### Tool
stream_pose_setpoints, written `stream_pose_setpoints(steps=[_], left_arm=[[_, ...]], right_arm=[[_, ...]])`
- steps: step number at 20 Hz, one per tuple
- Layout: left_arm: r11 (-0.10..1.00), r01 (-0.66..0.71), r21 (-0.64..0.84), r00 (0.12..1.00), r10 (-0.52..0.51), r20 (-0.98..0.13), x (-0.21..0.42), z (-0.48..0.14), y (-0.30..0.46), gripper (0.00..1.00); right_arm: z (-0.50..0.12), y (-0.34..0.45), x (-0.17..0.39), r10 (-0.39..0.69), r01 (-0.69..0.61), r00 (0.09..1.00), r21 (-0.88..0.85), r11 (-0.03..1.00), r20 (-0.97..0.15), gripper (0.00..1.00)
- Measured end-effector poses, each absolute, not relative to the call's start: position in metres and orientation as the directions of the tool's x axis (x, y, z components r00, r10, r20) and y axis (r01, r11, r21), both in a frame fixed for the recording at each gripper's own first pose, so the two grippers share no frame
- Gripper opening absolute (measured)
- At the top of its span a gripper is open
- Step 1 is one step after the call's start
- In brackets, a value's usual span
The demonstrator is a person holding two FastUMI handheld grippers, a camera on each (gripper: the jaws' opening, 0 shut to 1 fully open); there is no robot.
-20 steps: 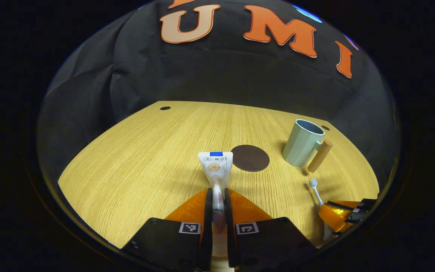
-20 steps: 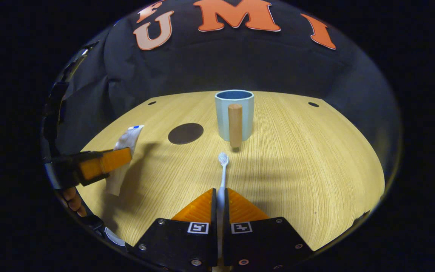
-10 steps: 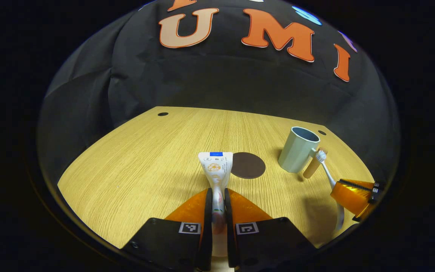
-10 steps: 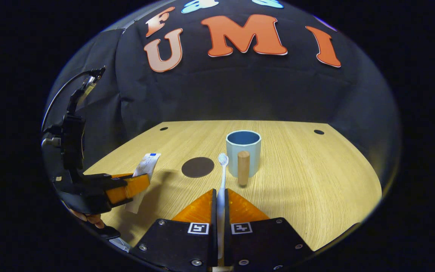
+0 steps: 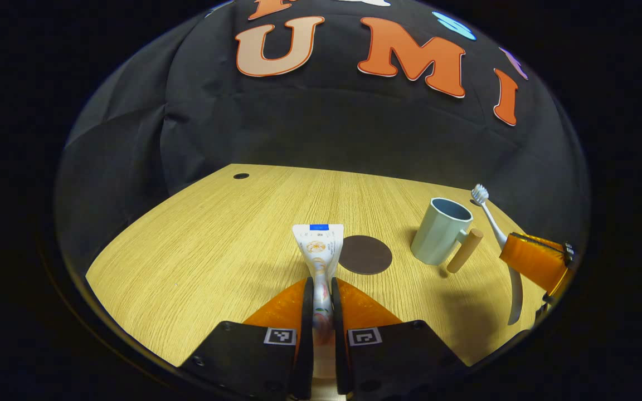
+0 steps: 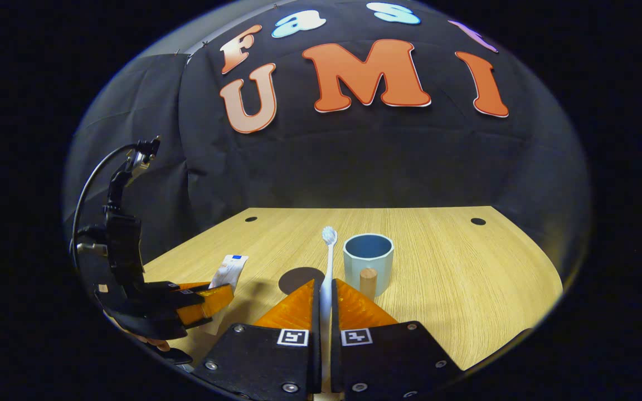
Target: Put the toothbrush and toothpaste on the desktop into the cup, then pick up the cup and place it on the coaster on the desktop.
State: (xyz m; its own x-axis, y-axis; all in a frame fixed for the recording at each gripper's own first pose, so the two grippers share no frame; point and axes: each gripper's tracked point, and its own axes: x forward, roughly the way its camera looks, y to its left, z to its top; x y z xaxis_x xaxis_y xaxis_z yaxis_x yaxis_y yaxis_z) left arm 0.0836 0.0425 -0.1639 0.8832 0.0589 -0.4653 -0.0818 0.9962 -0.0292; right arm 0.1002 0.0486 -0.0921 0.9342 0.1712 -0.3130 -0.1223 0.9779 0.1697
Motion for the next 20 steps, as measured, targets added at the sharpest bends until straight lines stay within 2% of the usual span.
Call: stream_pose_setpoints(steps=[12, 20], left_arm=[[0.998, -0.053, -0.044, 0.902, 0.029, -0.43, 0.087, -0.169, 0.045, 0.2], [0.999, -0.041, -0.032, 0.922, 0.026, -0.386, 0.076, -0.18, 0.056, 0.19]], right_arm=[[-0.032, 0.048, 0.147, 0.17, -0.158, 0.98, 0.117, 0.981, -0.103, 0.07], [-0.008, 0.047, 0.171, 0.186, -0.182, 0.982, 0.126, 0.975, -0.02, 0.07]])
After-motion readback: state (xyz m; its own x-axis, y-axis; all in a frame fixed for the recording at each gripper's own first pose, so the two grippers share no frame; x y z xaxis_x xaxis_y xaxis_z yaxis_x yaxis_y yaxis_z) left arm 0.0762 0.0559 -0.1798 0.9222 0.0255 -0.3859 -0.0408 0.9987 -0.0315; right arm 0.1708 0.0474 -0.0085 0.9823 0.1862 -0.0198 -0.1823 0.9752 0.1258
